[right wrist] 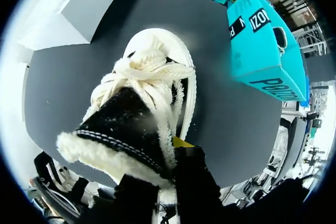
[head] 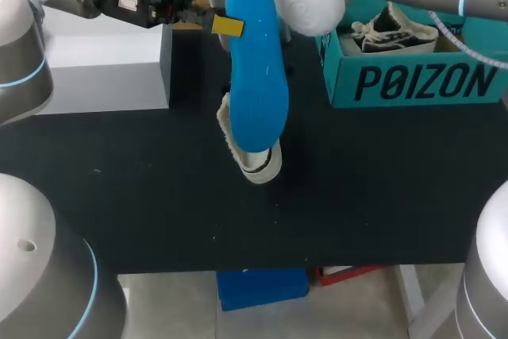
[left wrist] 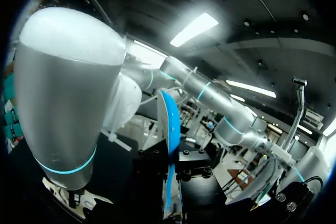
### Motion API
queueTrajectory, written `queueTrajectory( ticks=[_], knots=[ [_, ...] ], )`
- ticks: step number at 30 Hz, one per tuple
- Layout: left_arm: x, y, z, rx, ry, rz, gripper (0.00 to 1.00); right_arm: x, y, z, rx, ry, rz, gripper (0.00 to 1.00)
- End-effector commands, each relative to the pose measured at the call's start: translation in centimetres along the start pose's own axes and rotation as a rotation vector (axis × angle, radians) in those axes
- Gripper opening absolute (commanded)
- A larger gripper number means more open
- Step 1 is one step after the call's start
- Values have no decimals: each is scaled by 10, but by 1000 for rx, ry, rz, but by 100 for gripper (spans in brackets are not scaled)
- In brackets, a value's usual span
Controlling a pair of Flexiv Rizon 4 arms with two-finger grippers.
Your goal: Take the shoe out of the shoebox, open the shoe tongue, remove and reinsert the insole, then place the shoe into the shoebox
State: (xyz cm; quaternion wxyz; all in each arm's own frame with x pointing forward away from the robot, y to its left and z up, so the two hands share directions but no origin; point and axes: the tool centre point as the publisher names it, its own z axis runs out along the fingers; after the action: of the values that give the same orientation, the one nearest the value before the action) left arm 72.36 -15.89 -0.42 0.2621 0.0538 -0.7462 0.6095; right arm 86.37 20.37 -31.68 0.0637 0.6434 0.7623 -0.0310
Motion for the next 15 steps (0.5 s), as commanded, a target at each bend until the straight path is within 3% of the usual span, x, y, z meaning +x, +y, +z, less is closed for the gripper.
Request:
queueTrajectory(
  ticks=[1, 15],
  knots=[
    [0, 1, 1, 2, -3, 1, 0, 3, -1, 19, -3, 85, 499, 0],
    [0, 1, 1, 2, -3, 1, 0, 5, 3, 64, -9, 128, 413, 0]
  ],
)
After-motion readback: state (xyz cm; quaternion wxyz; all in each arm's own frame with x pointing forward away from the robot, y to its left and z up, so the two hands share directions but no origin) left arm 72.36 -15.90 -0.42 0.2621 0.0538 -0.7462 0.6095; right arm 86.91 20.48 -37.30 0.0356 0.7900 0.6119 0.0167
